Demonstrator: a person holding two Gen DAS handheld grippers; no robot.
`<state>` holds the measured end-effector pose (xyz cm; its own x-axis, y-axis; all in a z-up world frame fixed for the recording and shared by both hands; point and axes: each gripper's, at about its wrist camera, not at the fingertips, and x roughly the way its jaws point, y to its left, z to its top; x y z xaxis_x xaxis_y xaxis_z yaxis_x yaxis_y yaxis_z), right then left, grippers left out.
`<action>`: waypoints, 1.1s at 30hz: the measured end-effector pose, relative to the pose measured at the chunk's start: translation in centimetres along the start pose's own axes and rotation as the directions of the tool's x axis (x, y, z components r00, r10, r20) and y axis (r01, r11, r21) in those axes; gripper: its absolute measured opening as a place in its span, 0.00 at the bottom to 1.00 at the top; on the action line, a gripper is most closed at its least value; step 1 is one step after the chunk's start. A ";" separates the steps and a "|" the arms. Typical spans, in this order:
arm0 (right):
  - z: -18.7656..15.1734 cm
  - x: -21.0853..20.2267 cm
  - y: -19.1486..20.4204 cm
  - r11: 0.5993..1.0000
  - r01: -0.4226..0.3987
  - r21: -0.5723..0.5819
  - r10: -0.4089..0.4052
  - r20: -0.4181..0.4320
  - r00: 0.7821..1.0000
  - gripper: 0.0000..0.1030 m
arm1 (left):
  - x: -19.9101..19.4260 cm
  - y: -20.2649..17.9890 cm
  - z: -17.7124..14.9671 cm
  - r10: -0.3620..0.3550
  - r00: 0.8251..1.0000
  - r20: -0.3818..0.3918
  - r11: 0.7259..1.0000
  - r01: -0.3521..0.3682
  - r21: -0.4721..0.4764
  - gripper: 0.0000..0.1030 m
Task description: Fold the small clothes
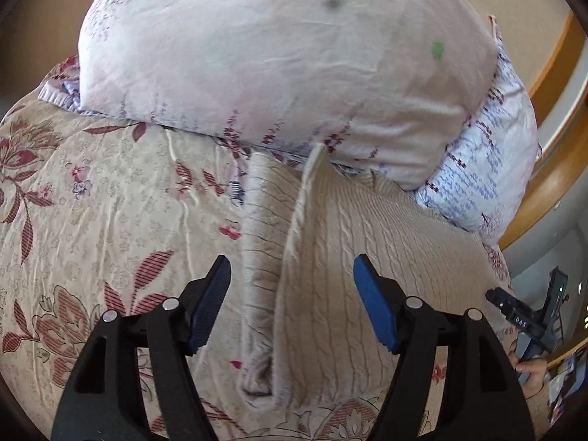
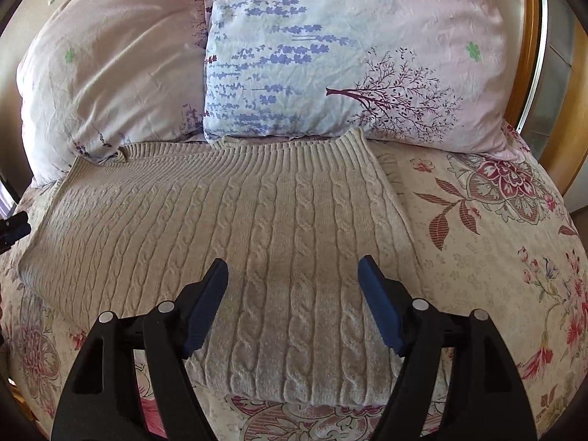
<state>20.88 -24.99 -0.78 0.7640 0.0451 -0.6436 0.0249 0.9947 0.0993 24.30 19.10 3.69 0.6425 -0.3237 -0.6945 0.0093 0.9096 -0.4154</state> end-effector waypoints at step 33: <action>-0.2 1.4 0.8 0.999 -0.048 0.009 0.048 -0.009 0.999 0.76 | 3.9 -0.2 1.9 -0.251 0.968 -0.013 0.931 0.238 -0.277 0.15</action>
<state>21.82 -24.11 -1.74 0.7587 0.0933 -0.6447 -0.0056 0.9906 0.1368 28.26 18.16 2.17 0.6093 -0.5453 -0.5758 -0.0506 0.6979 -0.7144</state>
